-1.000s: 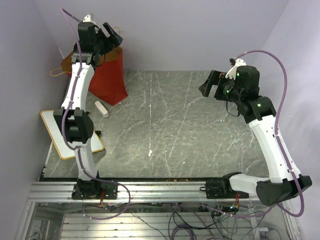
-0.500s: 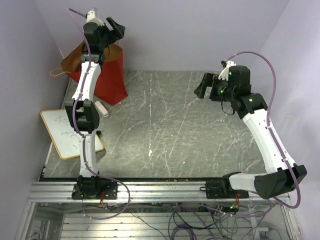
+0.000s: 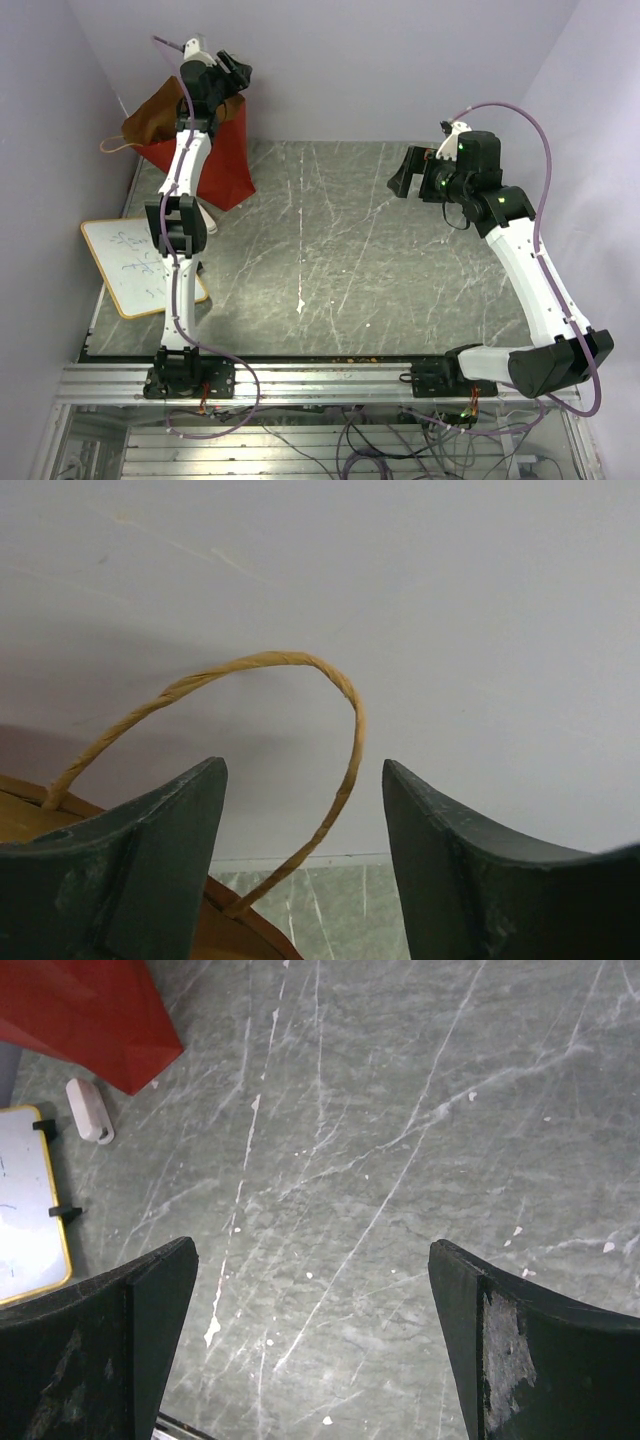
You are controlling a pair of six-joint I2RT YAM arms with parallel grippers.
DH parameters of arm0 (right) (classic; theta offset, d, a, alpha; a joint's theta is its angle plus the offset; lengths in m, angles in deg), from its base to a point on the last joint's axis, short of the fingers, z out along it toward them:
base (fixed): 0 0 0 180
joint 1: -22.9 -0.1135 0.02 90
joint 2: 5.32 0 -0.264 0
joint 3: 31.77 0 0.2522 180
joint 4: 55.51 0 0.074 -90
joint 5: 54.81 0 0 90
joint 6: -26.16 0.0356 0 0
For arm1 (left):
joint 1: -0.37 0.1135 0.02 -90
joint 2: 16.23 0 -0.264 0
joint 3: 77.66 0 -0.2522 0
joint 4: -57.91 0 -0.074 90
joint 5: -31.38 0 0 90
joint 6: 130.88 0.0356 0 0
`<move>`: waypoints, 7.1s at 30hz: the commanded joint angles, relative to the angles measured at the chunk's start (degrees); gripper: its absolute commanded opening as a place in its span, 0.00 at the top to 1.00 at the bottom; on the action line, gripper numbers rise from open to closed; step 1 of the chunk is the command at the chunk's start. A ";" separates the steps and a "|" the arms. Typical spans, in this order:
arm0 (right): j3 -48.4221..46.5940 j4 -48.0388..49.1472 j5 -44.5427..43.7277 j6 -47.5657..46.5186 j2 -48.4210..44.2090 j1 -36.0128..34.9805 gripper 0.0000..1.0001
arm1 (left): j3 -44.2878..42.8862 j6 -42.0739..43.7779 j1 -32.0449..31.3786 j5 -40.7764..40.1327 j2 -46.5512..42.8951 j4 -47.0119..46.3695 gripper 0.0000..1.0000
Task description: Take the snacks out of the paper bag
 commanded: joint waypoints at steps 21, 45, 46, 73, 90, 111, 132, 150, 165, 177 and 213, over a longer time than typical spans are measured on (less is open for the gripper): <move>-4.56 0.03 3.90 3.76 2.89 0.36 0.00 | 7.17 -3.85 -3.45 5.41 -10.96 -4.16 0.93; -4.84 -0.07 7.61 7.60 3.52 0.35 0.00 | 37.39 -8.02 -15.89 6.37 -36.89 -2.88 0.93; -4.76 -0.06 7.61 7.65 3.50 0.35 0.00 | 38.27 -8.14 -16.72 6.31 -37.69 -2.83 0.93; -5.72 -2.83 0.92 12.24 1.18 0.40 0.00 | 52.95 -12.72 -38.26 -2.61 -50.97 0.13 0.93; -7.50 -6.85 -4.83 12.16 -0.19 1.65 0.00 | 49.43 -12.31 -47.48 -2.45 -47.48 1.38 0.93; -12.21 -5.27 2.37 12.62 4.40 1.67 0.00 | 40.98 -2.51 -35.82 -4.10 -57.76 29.78 0.26; -1.18 -6.17 17.93 21.21 0.58 1.67 0.10 | 36.77 -15.45 -9.10 6.31 -39.36 29.76 0.23; 0.84 -3.09 19.72 21.73 -0.92 1.69 0.28 | 26.31 -16.53 -8.59 10.69 -27.85 24.93 0.65; -6.59 -2.90 26.64 12.53 4.57 1.52 0.82 | 25.40 -16.51 -6.92 15.71 -33.70 19.81 0.93; -15.57 6.33 32.73 14.04 16.96 -12.81 0.93 | 25.45 -12.16 -2.63 19.33 -42.17 21.08 0.93; 5.96 -13.25 -5.88 11.83 4.30 -22.10 0.47 | 59.84 -17.13 -14.82 18.37 -65.91 18.92 0.93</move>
